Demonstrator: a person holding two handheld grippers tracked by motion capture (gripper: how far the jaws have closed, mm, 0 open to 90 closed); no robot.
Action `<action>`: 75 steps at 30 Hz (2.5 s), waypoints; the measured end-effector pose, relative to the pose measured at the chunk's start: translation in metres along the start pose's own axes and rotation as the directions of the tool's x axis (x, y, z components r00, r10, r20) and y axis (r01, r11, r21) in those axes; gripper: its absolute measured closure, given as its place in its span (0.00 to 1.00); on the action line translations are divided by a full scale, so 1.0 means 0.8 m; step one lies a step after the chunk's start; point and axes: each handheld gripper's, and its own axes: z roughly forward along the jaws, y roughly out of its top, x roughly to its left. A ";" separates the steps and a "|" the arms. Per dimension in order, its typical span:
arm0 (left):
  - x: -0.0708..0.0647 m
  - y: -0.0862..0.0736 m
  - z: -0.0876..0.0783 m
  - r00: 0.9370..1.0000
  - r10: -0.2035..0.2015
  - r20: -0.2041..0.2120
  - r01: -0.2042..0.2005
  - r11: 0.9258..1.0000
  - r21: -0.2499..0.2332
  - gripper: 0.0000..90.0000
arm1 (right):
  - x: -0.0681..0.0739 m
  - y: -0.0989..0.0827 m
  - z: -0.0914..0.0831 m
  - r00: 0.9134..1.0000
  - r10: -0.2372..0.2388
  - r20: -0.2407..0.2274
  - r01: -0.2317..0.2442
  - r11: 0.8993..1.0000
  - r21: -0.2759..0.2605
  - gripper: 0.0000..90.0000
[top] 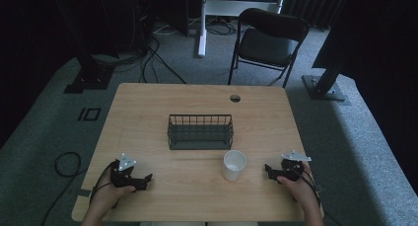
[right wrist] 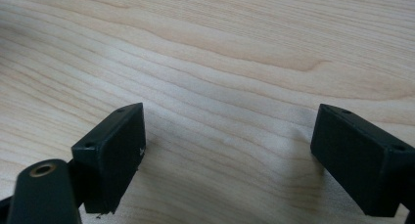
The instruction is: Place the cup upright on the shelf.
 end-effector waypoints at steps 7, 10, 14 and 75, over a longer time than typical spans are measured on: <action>-0.014 0.011 0.000 0.999 0.030 0.033 -0.029 0.999 -0.014 0.01 | 0.000 0.000 0.000 1.000 0.000 0.000 0.000 1.000 0.000 0.14; -0.021 0.016 0.000 0.997 0.037 0.060 -0.036 0.999 -0.022 0.01 | 0.000 0.000 0.000 1.000 0.000 0.000 0.000 1.000 0.000 0.14; -0.033 0.023 0.002 0.995 0.072 0.075 -0.070 0.997 -0.031 0.01 | 0.000 0.000 0.000 1.000 -0.002 -0.001 0.002 1.000 0.000 0.14; -0.221 0.124 0.071 0.856 0.390 0.339 -0.337 0.919 -0.206 0.01 | 0.000 0.000 0.000 1.000 0.000 -0.003 0.000 1.000 -0.001 0.14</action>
